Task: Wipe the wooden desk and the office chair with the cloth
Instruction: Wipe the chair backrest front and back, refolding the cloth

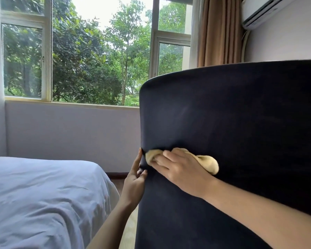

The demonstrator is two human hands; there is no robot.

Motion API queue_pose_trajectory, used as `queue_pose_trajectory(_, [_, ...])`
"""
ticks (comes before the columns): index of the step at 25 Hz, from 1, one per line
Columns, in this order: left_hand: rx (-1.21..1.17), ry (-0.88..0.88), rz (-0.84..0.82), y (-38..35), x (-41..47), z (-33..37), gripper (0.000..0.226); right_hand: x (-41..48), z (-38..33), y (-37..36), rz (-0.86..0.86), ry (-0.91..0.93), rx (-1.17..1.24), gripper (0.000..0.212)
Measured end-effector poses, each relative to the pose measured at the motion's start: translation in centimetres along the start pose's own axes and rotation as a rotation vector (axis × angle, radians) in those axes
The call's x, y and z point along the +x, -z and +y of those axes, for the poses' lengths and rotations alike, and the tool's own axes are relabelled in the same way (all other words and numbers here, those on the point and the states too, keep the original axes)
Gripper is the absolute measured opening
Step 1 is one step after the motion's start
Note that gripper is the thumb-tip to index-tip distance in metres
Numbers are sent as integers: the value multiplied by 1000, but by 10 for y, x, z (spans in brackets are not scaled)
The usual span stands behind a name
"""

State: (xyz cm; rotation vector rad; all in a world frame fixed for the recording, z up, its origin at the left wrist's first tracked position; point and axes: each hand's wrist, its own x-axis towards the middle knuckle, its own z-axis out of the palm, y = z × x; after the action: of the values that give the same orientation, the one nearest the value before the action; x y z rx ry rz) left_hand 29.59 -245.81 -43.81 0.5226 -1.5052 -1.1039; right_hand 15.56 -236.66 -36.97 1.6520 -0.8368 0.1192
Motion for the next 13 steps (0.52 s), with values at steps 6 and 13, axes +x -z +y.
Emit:
queue_pose_trajectory(6, [47,20,-12,0,-8,-1,70,-29,44,33,138,-6,-60,30])
queue_pose_trajectory(13, [123,11,63,-13,-27,2,79,56,96,56,354,-291,-252,41])
